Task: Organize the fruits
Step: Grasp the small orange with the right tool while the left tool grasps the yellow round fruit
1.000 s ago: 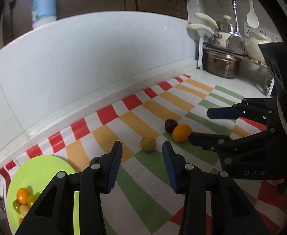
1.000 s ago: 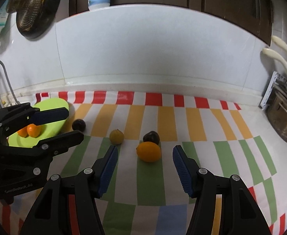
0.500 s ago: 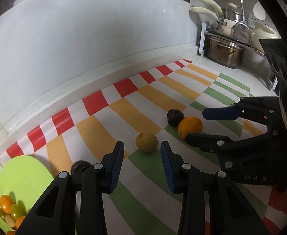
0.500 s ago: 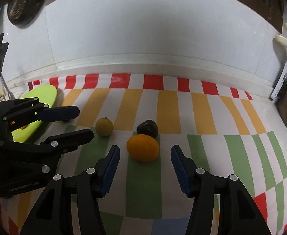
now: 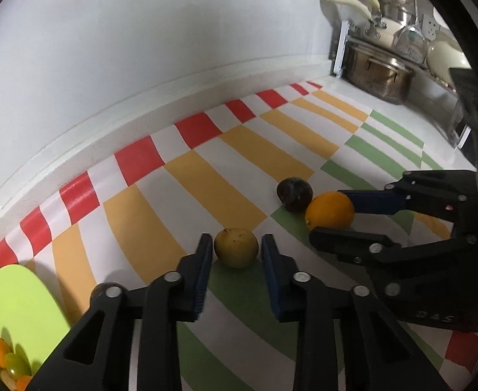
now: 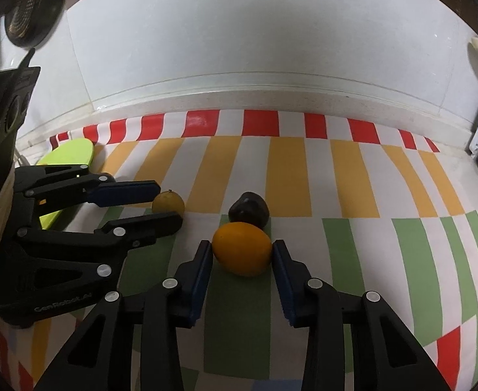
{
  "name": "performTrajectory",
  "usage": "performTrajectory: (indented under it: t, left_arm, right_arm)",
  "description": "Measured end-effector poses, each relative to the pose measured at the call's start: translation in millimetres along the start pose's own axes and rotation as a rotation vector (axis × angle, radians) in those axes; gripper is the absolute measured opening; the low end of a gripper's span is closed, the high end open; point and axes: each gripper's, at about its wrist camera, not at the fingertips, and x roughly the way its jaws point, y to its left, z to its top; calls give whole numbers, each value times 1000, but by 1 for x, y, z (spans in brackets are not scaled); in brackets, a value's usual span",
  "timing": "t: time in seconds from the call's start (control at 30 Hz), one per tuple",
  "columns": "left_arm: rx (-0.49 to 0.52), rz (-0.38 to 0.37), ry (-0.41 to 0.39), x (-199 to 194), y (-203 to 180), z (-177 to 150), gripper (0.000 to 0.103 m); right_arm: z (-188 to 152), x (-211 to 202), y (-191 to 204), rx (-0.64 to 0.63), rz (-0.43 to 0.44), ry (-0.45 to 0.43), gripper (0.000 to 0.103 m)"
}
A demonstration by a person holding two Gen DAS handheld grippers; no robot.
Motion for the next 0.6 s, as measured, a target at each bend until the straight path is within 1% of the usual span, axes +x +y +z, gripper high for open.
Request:
performTrajectory:
  t: [0.2,0.4,0.6]
  left_arm:
    - [-11,6,-11,-6,-2,-3,27]
    - [-64,32,-39,-28,-3,-11,27]
    - [-120,70,-75,-60,-2,-19,27]
  right_arm:
    - [-1,-5,-2,23,-3,-6,38]
    - [0,-18,2,22,7,-23,38]
    - [-1,-40,12,6,17,-52,38]
